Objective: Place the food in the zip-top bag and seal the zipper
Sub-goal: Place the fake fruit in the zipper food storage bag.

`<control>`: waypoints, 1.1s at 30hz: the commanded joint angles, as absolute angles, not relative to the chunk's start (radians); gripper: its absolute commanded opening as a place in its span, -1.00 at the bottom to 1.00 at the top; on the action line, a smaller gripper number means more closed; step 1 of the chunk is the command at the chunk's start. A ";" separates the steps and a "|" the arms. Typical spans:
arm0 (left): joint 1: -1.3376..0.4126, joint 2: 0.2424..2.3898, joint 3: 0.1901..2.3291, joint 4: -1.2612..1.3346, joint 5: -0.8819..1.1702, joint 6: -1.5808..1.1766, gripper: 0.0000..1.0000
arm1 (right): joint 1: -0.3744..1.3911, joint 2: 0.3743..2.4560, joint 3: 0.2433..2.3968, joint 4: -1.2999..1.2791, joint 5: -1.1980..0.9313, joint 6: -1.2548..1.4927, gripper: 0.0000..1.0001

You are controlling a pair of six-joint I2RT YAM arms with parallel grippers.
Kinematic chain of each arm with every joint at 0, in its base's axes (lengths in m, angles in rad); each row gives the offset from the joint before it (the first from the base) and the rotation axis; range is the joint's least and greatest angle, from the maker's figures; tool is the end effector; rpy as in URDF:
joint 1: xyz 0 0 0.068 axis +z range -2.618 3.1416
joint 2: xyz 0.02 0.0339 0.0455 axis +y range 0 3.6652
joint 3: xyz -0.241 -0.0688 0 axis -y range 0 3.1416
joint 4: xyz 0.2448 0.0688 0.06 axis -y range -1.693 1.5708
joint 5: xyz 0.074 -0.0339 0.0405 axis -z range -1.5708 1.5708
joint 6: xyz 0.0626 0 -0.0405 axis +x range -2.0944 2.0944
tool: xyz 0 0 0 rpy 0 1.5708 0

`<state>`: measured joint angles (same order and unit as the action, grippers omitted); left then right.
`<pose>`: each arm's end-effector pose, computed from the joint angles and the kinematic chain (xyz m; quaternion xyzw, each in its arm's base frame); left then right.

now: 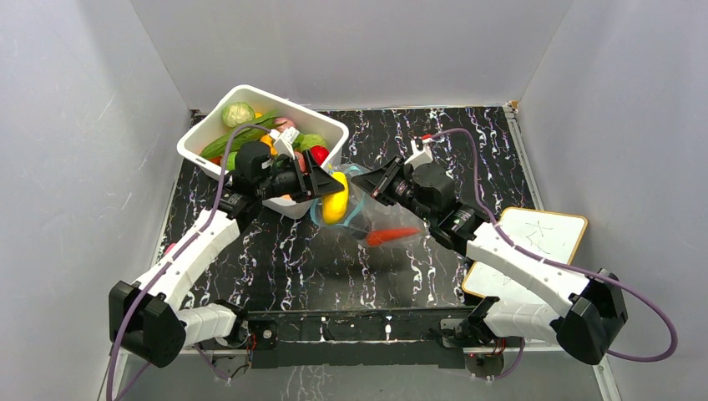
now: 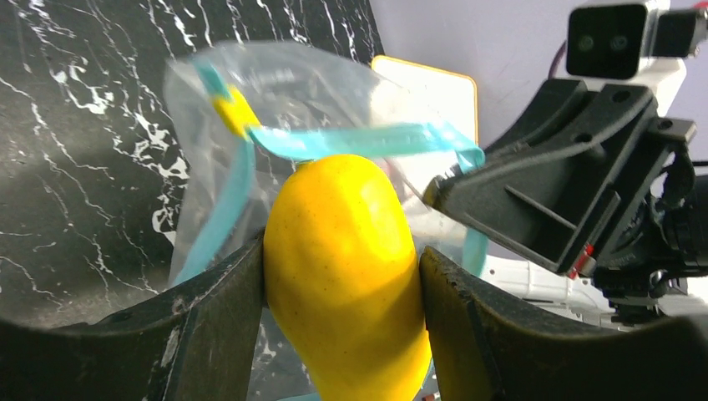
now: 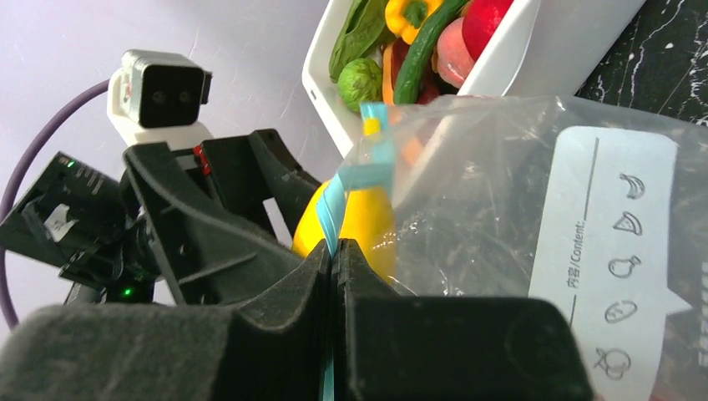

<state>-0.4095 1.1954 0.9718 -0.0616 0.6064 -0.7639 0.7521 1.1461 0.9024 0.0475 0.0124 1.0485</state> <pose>0.2647 -0.1538 0.3066 0.0415 0.7835 -0.5157 0.3441 0.2245 0.2090 0.3056 0.1180 0.7639 0.4941 0.3980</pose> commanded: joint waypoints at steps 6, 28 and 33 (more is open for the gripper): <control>-0.485 1.118 1.015 -0.060 0.645 -0.786 -0.27 | 0.755 1.150 0.952 0.091 0.094 1.027 -1.00; -0.517 1.207 1.163 -0.320 0.433 -0.651 0.61 | 0.755 1.103 0.899 0.112 0.004 1.004 -1.00; -0.517 1.178 1.231 -0.443 0.335 -0.598 0.91 | 0.755 1.091 0.902 0.087 0.022 0.989 -1.00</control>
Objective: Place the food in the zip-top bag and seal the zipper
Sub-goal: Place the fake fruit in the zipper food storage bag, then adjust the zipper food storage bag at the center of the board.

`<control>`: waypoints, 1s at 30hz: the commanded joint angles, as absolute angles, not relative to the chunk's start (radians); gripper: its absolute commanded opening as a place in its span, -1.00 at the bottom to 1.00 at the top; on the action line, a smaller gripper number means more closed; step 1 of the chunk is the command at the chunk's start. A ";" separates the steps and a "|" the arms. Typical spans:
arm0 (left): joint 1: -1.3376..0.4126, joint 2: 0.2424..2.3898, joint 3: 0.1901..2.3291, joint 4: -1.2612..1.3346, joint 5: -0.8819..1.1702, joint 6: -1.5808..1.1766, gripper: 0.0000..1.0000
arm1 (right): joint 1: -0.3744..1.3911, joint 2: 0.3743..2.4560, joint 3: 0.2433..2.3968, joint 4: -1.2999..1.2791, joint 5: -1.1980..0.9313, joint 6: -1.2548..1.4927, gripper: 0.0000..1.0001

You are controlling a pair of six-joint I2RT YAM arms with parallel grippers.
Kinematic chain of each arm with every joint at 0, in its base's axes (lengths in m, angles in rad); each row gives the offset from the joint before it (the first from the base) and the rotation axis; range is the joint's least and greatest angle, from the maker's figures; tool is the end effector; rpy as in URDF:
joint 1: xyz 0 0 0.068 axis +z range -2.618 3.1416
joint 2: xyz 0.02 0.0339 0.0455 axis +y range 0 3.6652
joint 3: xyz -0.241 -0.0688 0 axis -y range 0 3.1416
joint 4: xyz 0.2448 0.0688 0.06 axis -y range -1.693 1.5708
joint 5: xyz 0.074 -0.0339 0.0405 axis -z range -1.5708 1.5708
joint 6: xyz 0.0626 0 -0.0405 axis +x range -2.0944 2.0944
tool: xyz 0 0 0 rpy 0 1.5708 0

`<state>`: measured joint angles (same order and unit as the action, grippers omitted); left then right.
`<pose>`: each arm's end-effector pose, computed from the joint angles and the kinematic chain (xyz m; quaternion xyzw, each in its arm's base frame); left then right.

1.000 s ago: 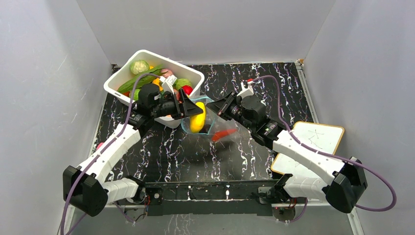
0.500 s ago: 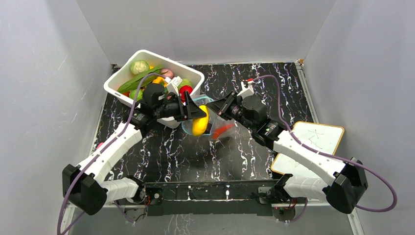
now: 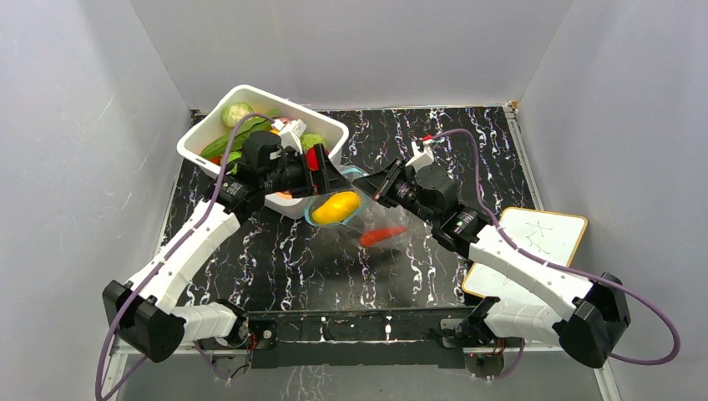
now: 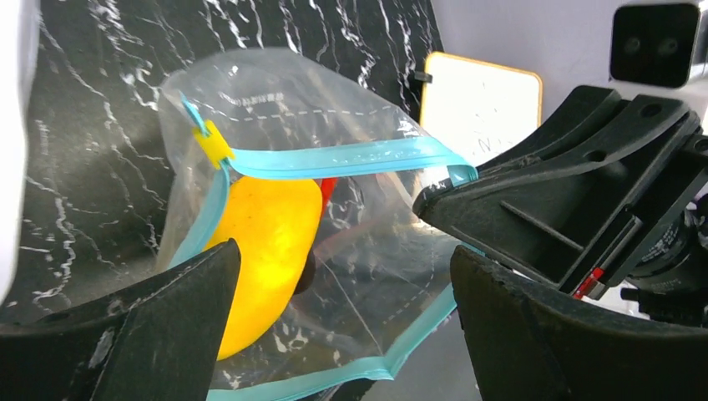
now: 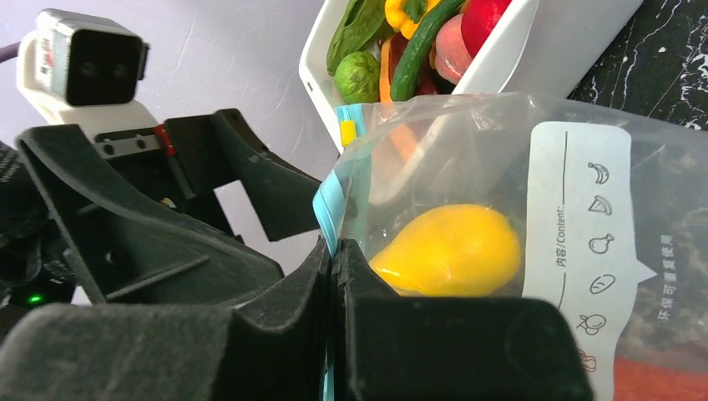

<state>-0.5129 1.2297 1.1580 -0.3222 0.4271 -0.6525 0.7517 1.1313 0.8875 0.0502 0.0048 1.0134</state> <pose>0.2563 -0.1741 0.3327 0.0607 0.8191 -0.4457 0.3559 0.2220 0.2071 0.3044 0.1023 0.7653 0.4896 0.4051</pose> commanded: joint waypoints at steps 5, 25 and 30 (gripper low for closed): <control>-0.517 1.127 1.236 -0.613 0.166 -0.559 0.70 | 0.756 1.087 0.915 0.084 0.027 0.988 -1.00; -0.517 1.089 1.041 -0.435 0.297 -0.631 -0.89 | 0.756 1.095 0.889 0.106 0.020 1.011 -1.00; -0.516 1.087 1.097 -0.381 0.410 -0.667 -1.00 | 0.756 1.109 0.899 0.015 0.037 0.901 -1.00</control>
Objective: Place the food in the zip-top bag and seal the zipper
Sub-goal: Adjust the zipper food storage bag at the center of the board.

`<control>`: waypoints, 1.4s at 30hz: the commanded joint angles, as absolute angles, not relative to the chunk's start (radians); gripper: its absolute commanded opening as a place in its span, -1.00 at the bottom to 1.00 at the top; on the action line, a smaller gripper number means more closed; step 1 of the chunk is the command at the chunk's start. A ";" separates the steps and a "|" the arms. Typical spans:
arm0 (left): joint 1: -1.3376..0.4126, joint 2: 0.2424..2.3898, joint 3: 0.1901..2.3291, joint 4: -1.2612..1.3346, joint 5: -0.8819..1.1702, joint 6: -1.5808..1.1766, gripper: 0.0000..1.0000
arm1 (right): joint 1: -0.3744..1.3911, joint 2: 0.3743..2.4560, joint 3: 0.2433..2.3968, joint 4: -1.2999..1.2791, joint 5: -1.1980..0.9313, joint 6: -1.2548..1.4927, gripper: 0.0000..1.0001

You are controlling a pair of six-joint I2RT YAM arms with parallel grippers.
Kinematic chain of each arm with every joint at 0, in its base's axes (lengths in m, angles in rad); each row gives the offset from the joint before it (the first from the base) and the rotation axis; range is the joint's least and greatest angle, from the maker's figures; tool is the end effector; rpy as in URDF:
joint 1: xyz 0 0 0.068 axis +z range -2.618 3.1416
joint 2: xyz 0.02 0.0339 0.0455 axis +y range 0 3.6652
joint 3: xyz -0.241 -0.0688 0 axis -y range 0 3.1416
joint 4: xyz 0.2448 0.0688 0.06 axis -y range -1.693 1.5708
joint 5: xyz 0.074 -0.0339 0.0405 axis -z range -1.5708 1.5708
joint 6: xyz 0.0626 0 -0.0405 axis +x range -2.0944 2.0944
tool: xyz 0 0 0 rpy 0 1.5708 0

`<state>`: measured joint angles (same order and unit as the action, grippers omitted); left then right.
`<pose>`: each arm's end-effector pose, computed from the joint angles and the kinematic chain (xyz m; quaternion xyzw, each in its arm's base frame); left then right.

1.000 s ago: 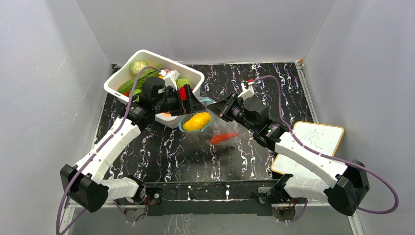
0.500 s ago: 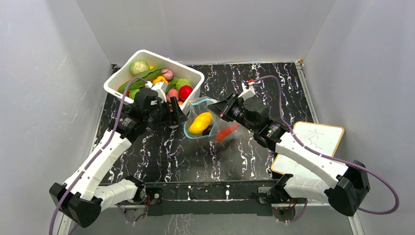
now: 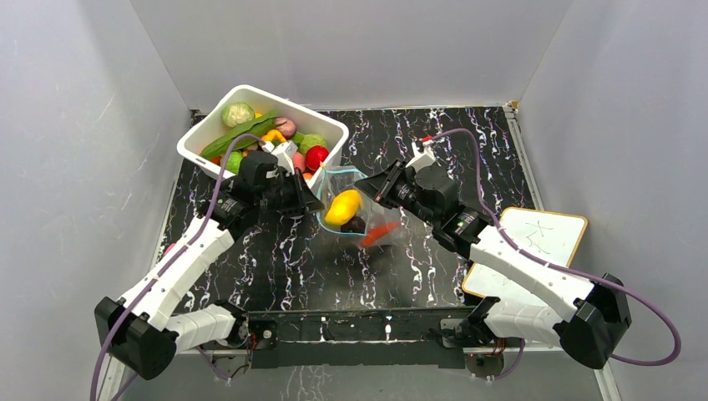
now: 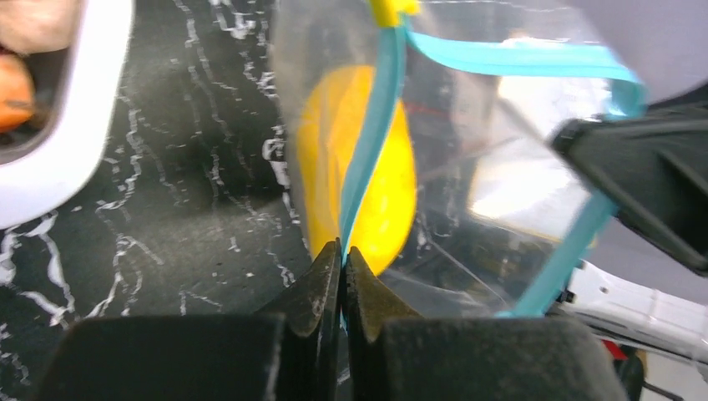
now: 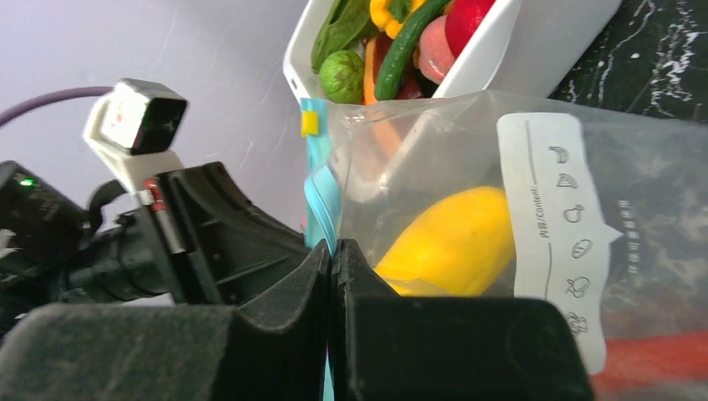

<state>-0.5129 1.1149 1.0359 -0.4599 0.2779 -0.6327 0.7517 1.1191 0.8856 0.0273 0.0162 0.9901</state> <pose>0.2337 -0.1513 0.3015 0.0166 0.8640 -0.3661 0.3453 0.2202 0.2045 0.3041 0.0974 0.7700 0.4783 0.4110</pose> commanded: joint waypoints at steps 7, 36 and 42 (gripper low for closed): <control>-0.517 1.100 1.114 -0.235 0.526 -0.722 -1.00 | 0.756 1.100 0.947 -0.121 0.095 0.756 -1.00; -0.516 1.191 1.374 -0.635 0.060 -0.499 0.61 | 0.755 0.979 0.904 -0.111 0.151 0.698 -1.00; -0.517 1.229 1.434 -0.684 -0.131 -0.383 0.96 | 0.756 0.958 0.896 -0.117 0.159 0.674 -1.00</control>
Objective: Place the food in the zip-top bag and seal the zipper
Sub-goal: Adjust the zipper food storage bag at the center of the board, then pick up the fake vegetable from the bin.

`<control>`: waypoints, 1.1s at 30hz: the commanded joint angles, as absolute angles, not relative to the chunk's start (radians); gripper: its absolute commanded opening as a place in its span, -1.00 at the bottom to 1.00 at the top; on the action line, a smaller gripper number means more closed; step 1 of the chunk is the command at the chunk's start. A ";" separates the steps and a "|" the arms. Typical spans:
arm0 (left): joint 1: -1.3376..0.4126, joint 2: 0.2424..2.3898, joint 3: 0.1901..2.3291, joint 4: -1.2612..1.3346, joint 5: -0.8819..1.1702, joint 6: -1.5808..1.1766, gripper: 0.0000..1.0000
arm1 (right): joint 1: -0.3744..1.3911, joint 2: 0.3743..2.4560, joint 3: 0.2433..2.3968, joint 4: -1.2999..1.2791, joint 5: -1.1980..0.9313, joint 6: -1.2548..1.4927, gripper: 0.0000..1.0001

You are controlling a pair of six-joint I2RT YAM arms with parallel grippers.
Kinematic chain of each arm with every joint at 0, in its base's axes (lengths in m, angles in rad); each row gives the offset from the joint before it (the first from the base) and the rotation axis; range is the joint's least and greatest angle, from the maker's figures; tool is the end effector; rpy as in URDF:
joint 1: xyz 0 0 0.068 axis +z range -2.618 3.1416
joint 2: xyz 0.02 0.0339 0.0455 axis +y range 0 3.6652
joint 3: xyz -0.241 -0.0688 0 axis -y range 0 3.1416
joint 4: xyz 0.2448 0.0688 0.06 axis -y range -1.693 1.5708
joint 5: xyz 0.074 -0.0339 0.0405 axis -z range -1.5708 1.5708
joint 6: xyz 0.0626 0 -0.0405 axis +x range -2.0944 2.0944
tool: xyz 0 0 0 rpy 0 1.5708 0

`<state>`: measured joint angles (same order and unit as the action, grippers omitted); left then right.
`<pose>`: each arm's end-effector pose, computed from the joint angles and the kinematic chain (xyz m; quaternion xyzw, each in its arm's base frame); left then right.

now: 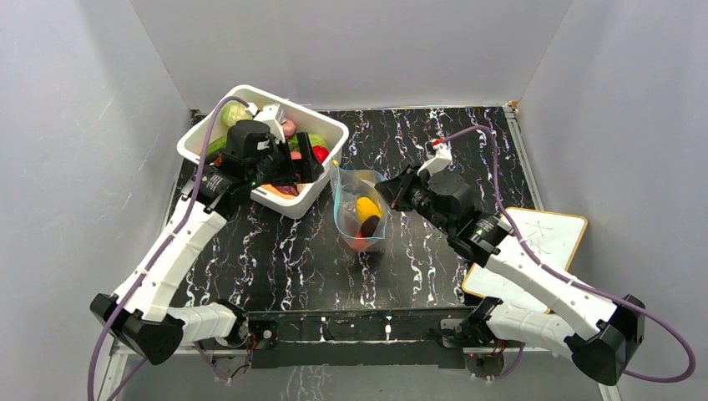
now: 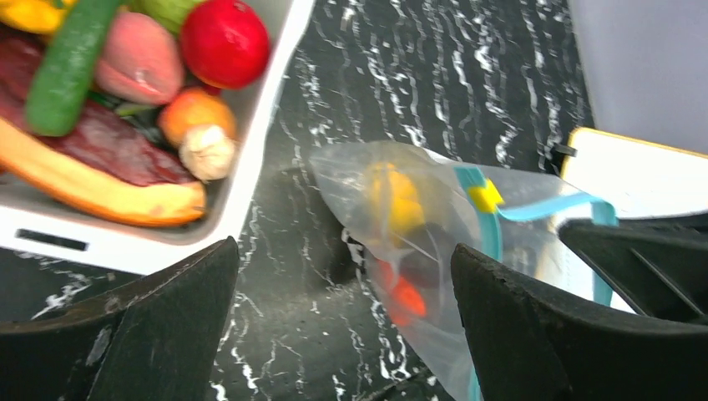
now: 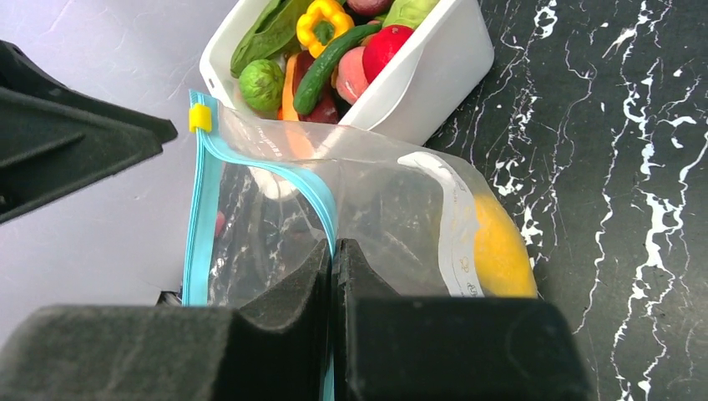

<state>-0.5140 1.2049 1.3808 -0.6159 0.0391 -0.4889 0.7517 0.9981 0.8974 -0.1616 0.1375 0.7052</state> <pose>0.2494 -0.1437 0.3823 0.0211 0.8440 -0.2720 0.4618 0.2034 0.1783 0.3159 0.0234 0.7924 0.3635 0.4893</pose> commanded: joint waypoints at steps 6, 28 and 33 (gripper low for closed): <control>-0.509 1.290 1.439 -0.673 -0.248 -0.231 0.93 | 0.756 0.950 0.890 -0.116 0.143 0.662 -1.00; -0.240 1.576 1.351 -0.415 -0.112 -0.075 0.08 | 0.756 0.913 0.879 -0.123 0.125 0.691 -1.00; -0.193 1.638 1.361 -0.352 -0.065 -0.031 0.10 | 0.756 0.913 0.887 -0.124 0.134 0.691 -1.00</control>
<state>-0.2295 1.6241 1.3418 -0.4229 -0.0944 -0.0834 0.7517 0.9348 0.8677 -0.1768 0.1284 0.6857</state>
